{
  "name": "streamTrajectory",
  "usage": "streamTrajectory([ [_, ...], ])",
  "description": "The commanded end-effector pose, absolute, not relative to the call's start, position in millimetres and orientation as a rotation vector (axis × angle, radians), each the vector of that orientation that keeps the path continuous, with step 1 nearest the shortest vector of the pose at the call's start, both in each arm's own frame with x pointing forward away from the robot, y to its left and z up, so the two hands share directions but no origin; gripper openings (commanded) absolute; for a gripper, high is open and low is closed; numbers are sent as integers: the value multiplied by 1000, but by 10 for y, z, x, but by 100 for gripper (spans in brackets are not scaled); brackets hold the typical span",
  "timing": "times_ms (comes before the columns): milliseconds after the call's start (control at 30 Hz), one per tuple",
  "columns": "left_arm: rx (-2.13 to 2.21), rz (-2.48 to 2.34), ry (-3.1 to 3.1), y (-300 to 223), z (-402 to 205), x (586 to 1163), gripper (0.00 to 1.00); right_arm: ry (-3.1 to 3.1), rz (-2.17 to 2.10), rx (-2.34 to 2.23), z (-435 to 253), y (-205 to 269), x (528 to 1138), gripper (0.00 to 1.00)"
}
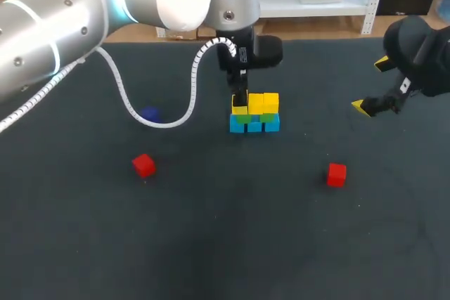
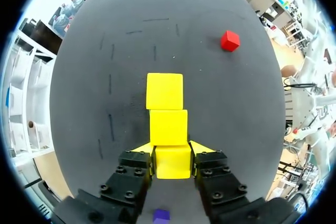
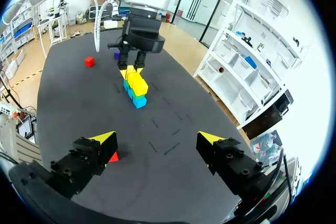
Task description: Place the blue cubes, place green cubes on the blue cubes, place the yellow cubes on the green cubes, then place the red cubes on the yellow cubes, and place purple cube on the red cubes.
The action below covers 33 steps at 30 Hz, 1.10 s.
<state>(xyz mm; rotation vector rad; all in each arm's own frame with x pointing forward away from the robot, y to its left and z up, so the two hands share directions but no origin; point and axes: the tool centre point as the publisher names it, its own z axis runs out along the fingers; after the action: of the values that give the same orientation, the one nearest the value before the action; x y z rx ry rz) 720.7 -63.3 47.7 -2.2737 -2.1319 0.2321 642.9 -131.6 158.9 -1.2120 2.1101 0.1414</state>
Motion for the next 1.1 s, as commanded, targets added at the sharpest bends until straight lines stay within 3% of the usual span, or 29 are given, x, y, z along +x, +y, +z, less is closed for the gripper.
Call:
streamTrajectory([
  [33,-2266,236,-2122,-651,480,7257,0,2072,-40,-1105,1558,-1300,6412,100],
  [600,-2268,218,-2120,-654,455,7267,1,2072,-40,-1105,1558,-1300,6412,100],
  [800,-2270,216,-2118,-657,458,7263,46,2072,-40,-1105,1558,-1300,6412,100],
  [867,-2269,220,-2119,-656,455,7261,73,2072,-40,-1105,1558,-1300,6412,100],
  [900,-2268,222,-2120,-654,452,7259,99,2072,-40,-1105,1558,-1300,6412,100],
  [1100,-2261,222,-2135,-634,452,7252,100,2072,-40,-1105,1558,-1300,6412,100],
])
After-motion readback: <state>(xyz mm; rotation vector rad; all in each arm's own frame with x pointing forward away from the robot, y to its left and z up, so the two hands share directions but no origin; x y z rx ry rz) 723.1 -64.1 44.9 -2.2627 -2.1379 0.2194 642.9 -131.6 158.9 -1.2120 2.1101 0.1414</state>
